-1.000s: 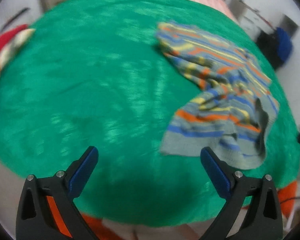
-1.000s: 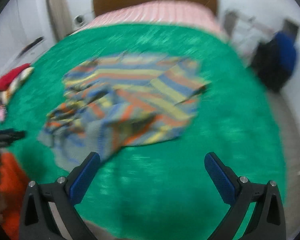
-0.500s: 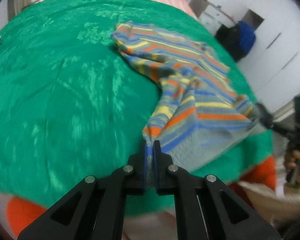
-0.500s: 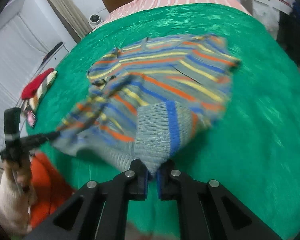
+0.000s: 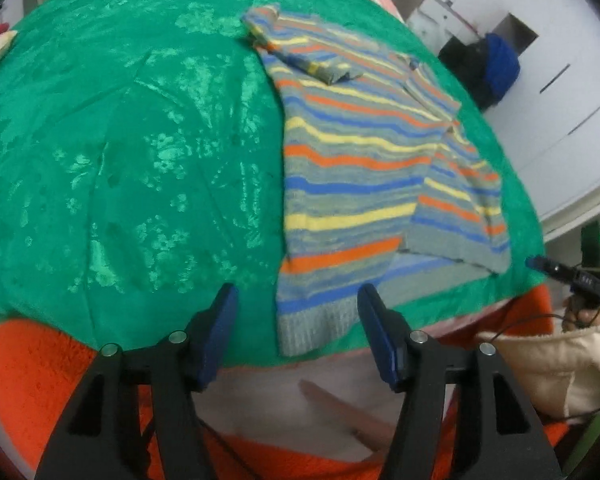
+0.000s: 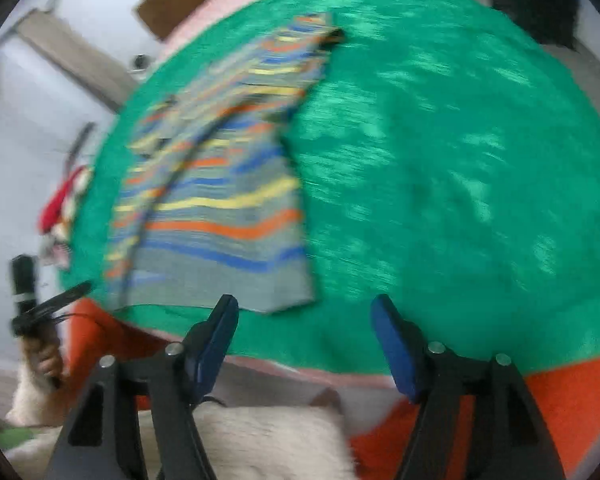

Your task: Fold small clothes

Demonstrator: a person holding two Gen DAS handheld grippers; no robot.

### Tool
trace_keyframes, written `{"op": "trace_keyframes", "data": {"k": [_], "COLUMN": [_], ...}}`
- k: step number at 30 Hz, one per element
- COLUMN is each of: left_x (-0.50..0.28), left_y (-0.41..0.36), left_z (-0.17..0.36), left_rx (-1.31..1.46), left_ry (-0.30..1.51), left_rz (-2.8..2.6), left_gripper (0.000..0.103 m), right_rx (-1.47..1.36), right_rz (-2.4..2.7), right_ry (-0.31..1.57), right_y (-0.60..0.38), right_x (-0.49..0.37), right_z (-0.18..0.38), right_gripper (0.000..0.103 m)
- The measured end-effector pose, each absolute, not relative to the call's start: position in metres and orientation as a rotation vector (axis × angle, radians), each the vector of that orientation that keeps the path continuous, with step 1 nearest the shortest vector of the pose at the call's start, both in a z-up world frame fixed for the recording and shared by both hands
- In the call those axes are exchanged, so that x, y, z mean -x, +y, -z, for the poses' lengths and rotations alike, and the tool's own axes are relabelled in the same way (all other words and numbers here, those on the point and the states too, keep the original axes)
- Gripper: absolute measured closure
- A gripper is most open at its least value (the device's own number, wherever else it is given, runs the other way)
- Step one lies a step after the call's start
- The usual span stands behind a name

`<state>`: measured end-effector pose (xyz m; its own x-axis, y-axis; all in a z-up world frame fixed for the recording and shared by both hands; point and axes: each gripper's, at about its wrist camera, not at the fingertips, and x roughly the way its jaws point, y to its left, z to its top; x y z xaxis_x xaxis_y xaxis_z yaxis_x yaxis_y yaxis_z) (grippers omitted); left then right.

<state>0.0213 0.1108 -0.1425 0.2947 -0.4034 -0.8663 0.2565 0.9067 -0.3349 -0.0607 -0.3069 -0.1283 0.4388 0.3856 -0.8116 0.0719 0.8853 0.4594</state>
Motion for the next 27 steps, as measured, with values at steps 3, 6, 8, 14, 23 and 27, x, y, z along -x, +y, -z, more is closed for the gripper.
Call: {"op": "trace_keyframes", "data": {"k": [3,6,8,14,23,27], "left_x": [-0.02,-0.013,-0.009,-0.001,-0.002,-0.007], "left_y": [0.099,0.105,0.104,0.109,0.107,0.099], "left_z": [0.153,0.162,0.168,0.155,0.153,0.162], "left_rx": [0.091,0.101,0.093,0.078,0.051,0.028], "left_ry": [1.221,1.238,1.245,1.215,1.206,1.227], "left_rz": [0.4,0.381,0.364,0.336,0.346,0.35], "left_gripper": [0.041,0.041,0.041,0.041,0.033,0.033], "right_rx": [-0.373,-0.164,-0.071,-0.069,-0.191,-0.271], "right_rz": [-0.268,-0.324,-0.261,-0.205,-0.072,-0.044], "right_ry": [1.147,1.138,1.138,1.183,1.115,1.168], "right_y": [-0.276,-0.232,-0.223,-0.242,-0.303,-0.32], "right_x": [0.047,0.042,0.031,0.02,0.056,0.05], "right_z": [0.136,0.133,0.145,0.159,0.117,0.148], "right_gripper": [0.04,0.053,0.063,0.097,0.098,0.098]}}
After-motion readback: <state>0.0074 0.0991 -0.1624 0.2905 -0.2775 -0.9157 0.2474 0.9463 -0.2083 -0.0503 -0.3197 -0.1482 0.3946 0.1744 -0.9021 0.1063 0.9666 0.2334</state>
